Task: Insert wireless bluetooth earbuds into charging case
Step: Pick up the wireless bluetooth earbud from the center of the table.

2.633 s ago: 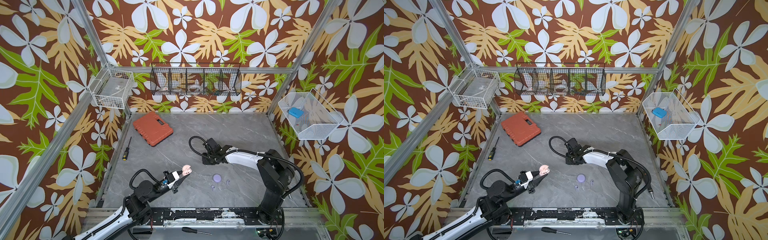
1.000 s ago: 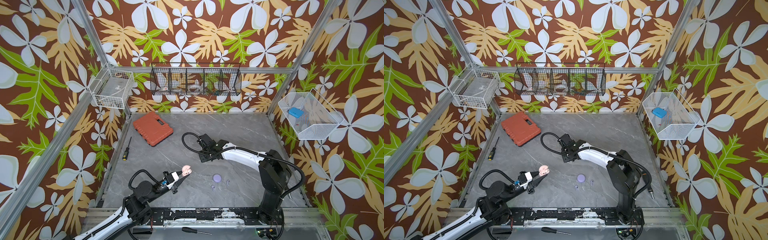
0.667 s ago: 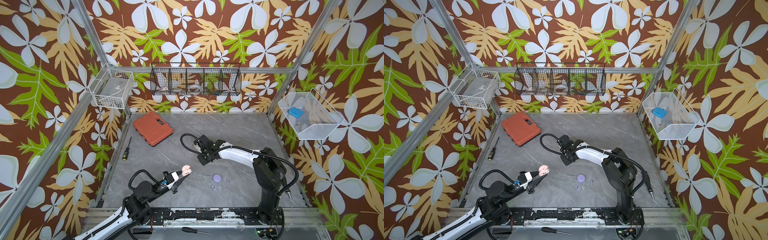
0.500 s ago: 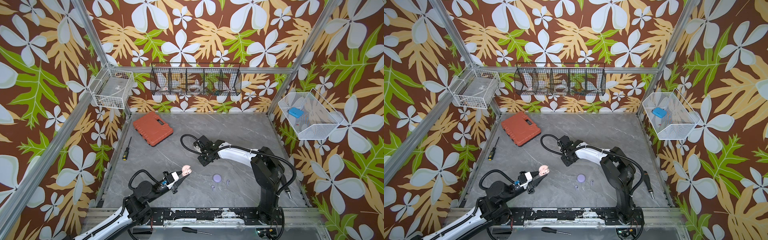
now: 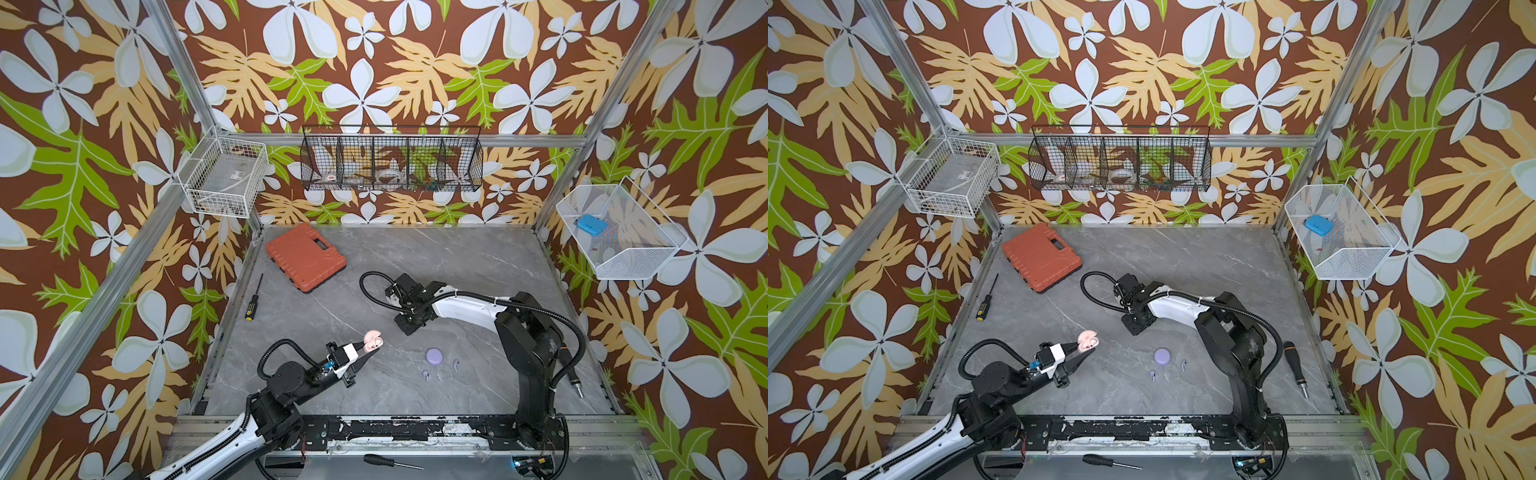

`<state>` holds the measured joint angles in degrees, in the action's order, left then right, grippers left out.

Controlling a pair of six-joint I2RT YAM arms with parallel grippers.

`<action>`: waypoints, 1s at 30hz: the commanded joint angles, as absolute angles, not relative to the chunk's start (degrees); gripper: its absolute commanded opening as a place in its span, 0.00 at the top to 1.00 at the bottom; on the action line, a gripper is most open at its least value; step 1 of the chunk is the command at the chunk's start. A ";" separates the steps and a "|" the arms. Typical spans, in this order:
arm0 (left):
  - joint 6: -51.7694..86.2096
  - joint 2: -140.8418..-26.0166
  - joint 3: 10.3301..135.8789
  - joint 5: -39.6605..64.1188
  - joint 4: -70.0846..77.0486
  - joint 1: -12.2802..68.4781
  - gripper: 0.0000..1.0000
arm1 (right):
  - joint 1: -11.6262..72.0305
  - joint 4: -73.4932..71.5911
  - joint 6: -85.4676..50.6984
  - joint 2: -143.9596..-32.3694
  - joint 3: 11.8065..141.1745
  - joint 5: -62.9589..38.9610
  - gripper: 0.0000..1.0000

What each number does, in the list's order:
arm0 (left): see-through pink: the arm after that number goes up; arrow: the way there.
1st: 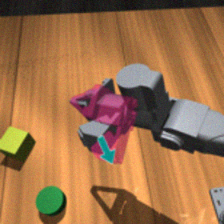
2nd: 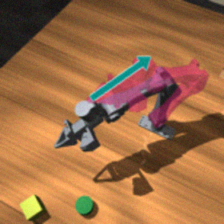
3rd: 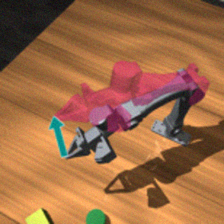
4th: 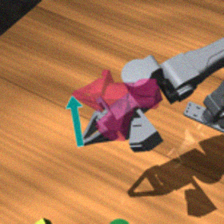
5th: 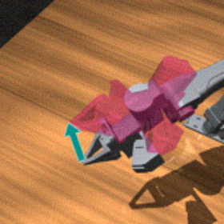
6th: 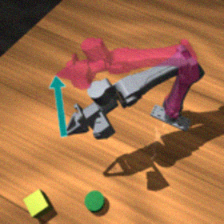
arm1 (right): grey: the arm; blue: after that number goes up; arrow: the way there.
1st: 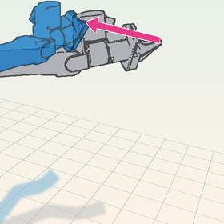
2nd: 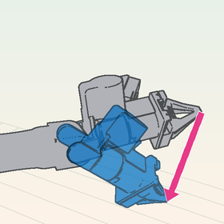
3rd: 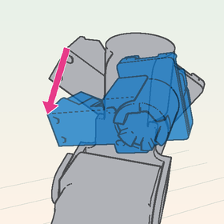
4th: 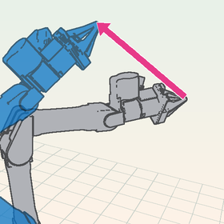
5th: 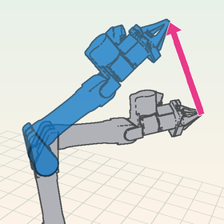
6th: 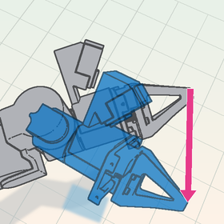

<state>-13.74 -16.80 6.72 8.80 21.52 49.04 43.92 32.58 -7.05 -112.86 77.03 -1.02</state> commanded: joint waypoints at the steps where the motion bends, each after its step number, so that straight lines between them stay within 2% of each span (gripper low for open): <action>1: -14.24 -16.81 6.59 8.18 23.31 48.95 1.00 | 43.90 32.51 -6.45 -113.37 77.61 -0.32 0.65; 30: -14.24 -16.71 6.50 8.17 23.32 48.95 1.00 | 43.95 31.73 -8.96 -115.31 76.38 2.01 0.80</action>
